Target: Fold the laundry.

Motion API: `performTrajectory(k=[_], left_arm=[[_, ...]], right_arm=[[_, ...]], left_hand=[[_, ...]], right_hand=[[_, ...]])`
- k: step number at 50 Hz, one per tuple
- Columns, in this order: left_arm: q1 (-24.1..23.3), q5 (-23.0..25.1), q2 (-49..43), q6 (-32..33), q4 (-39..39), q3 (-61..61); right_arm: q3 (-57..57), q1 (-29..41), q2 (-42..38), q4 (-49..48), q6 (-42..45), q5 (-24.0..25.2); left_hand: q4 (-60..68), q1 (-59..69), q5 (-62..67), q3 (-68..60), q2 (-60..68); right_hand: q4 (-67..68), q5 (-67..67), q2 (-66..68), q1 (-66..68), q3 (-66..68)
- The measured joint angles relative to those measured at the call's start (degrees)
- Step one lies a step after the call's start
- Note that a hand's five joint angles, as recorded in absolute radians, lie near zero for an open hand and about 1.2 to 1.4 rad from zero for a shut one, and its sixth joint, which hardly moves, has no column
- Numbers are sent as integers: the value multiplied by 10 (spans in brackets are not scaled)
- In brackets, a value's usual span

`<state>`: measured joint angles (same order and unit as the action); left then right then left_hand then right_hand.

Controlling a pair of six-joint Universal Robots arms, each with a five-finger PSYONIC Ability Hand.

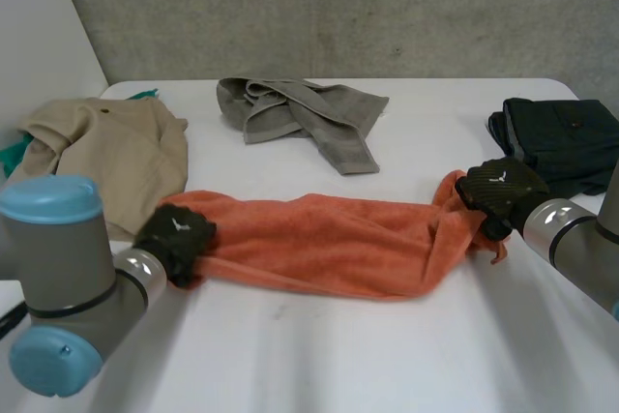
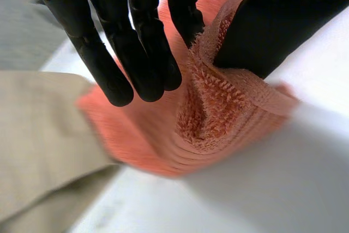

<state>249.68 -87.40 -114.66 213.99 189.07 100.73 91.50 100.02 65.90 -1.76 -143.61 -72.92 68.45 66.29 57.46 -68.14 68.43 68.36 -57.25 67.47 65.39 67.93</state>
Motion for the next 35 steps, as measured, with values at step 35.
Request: performTrajectory(k=[35], left_arm=[[70,80,-61,73,-50,-268]], right_arm=[[-212,31,-56,163,80,-35]], left_hand=[[2,0,0,-2,2]], right_hand=[[2,0,0,0,3]])
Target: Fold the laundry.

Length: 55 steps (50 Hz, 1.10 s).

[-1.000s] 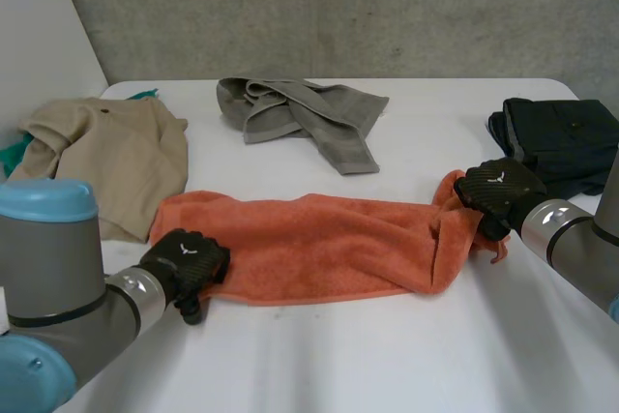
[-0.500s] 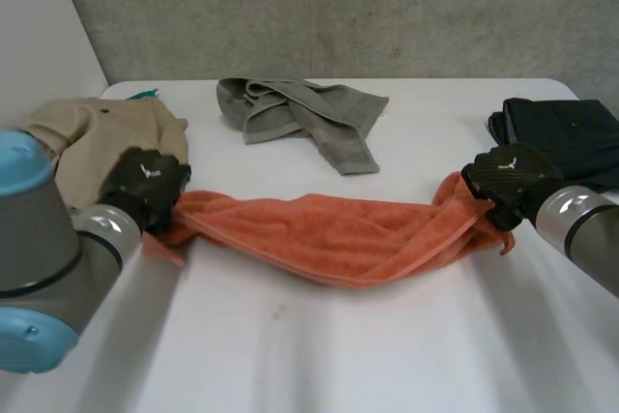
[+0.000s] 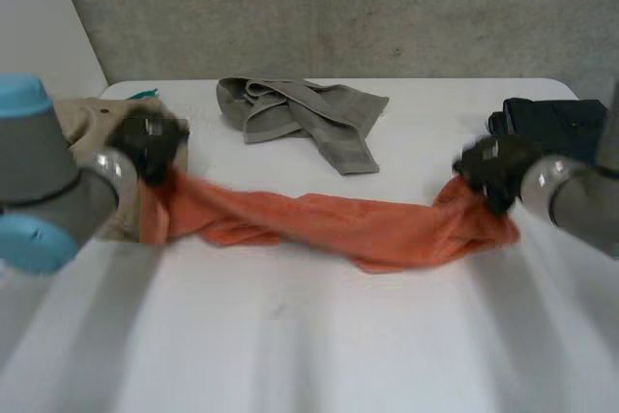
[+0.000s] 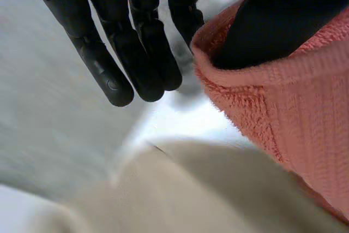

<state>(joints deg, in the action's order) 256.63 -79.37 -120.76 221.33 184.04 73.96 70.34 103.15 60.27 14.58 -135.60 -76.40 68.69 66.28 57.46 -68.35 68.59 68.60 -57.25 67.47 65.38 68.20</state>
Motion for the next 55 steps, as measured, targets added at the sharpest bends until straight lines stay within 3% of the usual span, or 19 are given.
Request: performTrajectory(k=[4,10,14,21,30,39,46,55], left_arm=[[-4,18,-8,-27,55,-127],[-5,26,20,-136,157,-271],[-1,-2,31,-233,201,-333],[15,-24,32,-277,182,-309],[43,4,38,-247,161,-123],[71,84,12,-143,179,69],[86,114,-31,-67,184,122],[90,95,-65,-39,187,103]], right_arm=[[-134,22,-30,-76,-84,-46],[-250,39,-25,-241,-194,-98],[-254,45,6,-376,-236,-112],[-198,45,31,-441,-229,-101],[-49,32,50,-396,-203,-49],[123,5,37,-323,-159,8],[182,-20,16,-281,-103,17],[189,-35,24,-253,-94,14]], left_hand=[[0,0,0,0,0],[0,0,0,0,0],[0,0,0,0,0],[0,0,0,0,0],[0,0,0,0,0],[0,0,0,0,1],[-16,-5,-8,14,-14],[-227,-205,-216,220,-226]], right_hand=[[0,0,0,0,0],[0,0,0,0,0],[0,-5,0,0,0],[0,-5,0,0,0],[0,-6,0,0,0],[0,-6,0,0,0],[0,-6,0,0,0],[0,-6,0,0,0]])
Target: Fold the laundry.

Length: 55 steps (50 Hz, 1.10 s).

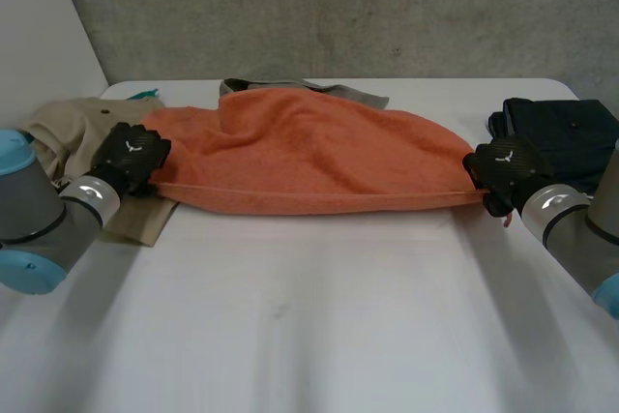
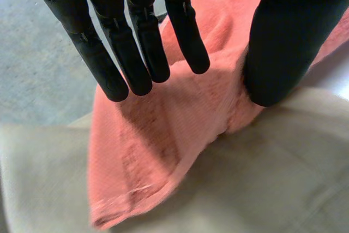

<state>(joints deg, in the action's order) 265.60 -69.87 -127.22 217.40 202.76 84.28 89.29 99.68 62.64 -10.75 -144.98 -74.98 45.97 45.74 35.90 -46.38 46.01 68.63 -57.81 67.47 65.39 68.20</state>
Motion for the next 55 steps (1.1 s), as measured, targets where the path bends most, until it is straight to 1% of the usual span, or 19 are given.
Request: performTrajectory(k=[8,11,12,13,14,16,21,24,27,29,30,32,36,37,40,42,45,48,55], left_arm=[[3,-44,-1,-6,12,-6],[3,-50,6,-9,16,-2],[2,-50,11,-11,16,2],[2,-49,12,-11,17,3],[2,-46,17,-12,16,7],[1,-40,26,-12,15,13],[-1,-33,45,-10,6,24],[-1,-39,65,-6,-18,33],[-1,-50,89,4,-64,40],[-1,-60,114,20,-125,50],[-1,-60,114,20,-125,50],[1,-72,158,54,-233,68],[0,-77,211,93,-356,94],[-1,-77,238,109,-414,109],[-8,-72,293,132,-526,141],[-14,-70,315,137,-568,154],[-26,-69,339,140,-606,166],[-35,-72,345,138,-606,165],[-56,-103,289,119,-525,97]], right_arm=[[0,-6,11,12,-6,0],[1,-7,10,13,-6,1],[1,-7,10,13,-6,1],[1,-7,9,13,-6,1],[1,-7,8,13,-6,1],[1,-8,8,13,-6,2],[-2,-10,9,16,-5,2],[-7,-13,13,24,-4,1],[-12,-21,25,54,7,2],[-14,-32,41,92,27,3],[-14,-32,41,92,27,3],[-15,-50,67,150,65,7],[-11,-76,106,239,134,15],[-5,-89,124,286,173,18],[12,-118,158,383,261,26],[20,-129,172,418,297,32],[27,-144,189,448,336,46],[30,-149,190,446,342,54],[12,-135,141,384,313,46]], left_hand=[[-8,-1,-11,7,-7],[12,18,10,-12,15],[86,102,81,-82,92],[106,124,100,-102,106],[178,198,173,-173,183],[221,212,208,-215,221],[227,212,209,-219,225],[227,212,209,-219,225],[227,212,209,-219,225],[227,212,209,-219,225],[227,212,209,-219,225],[227,212,209,-219,225],[227,212,209,-219,225],[227,212,209,-219,225],[227,212,209,-219,225],[227,212,209,-219,225],[227,212,209,-219,225],[227,212,209,-219,225],[227,212,209,-219,225]], right_hand=[[0,0,0,0,0],[0,0,0,0,0],[0,0,0,0,0],[0,0,0,0,0],[0,0,0,0,0],[0,0,0,0,0],[0,-3,0,0,0],[0,-3,0,0,0],[0,-3,0,0,0],[0,-3,0,0,0],[0,-3,0,0,0],[0,-5,0,0,0],[0,-7,0,0,0],[0,-8,0,0,0],[0,-9,0,0,0],[0,-9,0,0,0],[0,-9,0,0,0],[0,-9,0,0,0],[0,-9,0,0,0]])
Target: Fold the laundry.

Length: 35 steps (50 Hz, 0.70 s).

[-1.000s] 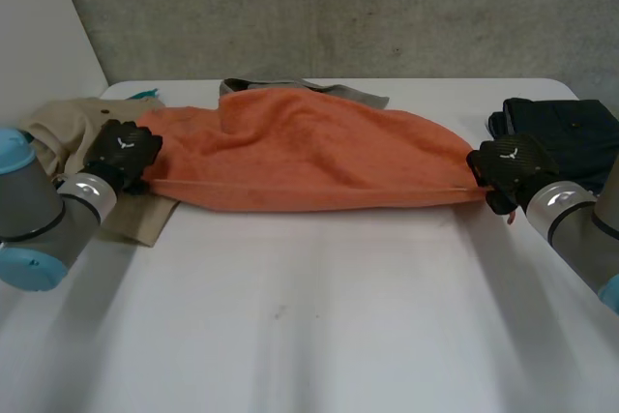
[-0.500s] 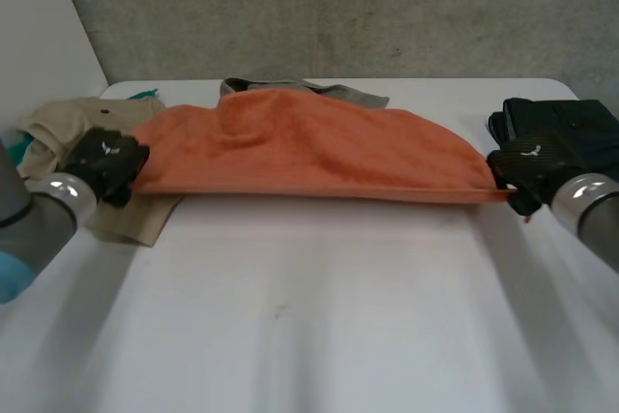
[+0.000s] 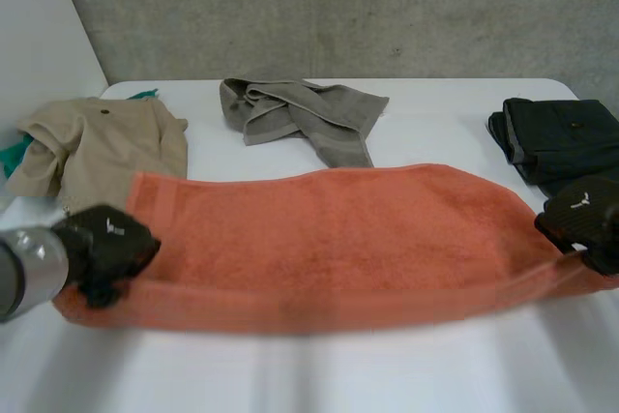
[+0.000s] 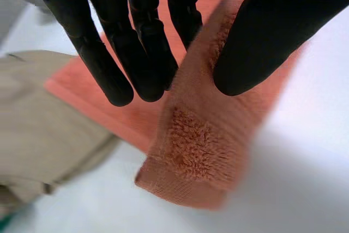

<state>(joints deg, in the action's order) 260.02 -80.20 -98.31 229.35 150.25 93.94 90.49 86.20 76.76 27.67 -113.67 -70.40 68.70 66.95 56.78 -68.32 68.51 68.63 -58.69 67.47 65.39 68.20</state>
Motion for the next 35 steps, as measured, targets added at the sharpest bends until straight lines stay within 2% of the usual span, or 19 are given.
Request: performTrajectory(k=[6,13,24,31,32,33,34,35], left_arm=[[-20,-23,-91,-35,67,-98],[-40,-43,-223,-78,138,-241],[-66,-80,-365,-91,150,-414],[-75,-115,-420,-84,151,-485],[-77,-121,-429,-83,151,-497],[-78,-123,-433,-83,151,-503],[-80,-124,-436,-83,151,-507],[-81,-125,-439,-83,151,-510]], right_arm=[[-51,39,-70,-94,-50,-22],[-137,83,-172,-216,-136,-70],[-243,120,-311,-380,-170,-90],[-296,132,-375,-436,-165,-102],[-306,134,-387,-442,-164,-107],[-312,136,-394,-445,-164,-110],[-316,137,-398,-446,-163,-112],[-322,139,-405,-447,-163,-116]], left_hand=[[0,0,0,0,0],[0,0,0,0,0],[0,0,0,0,0],[0,0,0,0,0],[0,-1,0,0,0],[-30,-31,-25,29,-36],[-89,-96,-81,88,-87],[-197,-220,-188,194,-208]], right_hand=[[0,0,0,0,0],[0,0,0,0,0],[0,0,0,0,0],[-5,5,-3,0,-4],[-60,61,-54,-41,-58],[-154,158,-163,-146,-164],[-232,241,-234,-216,-232],[-300,313,-305,-287,-300]])
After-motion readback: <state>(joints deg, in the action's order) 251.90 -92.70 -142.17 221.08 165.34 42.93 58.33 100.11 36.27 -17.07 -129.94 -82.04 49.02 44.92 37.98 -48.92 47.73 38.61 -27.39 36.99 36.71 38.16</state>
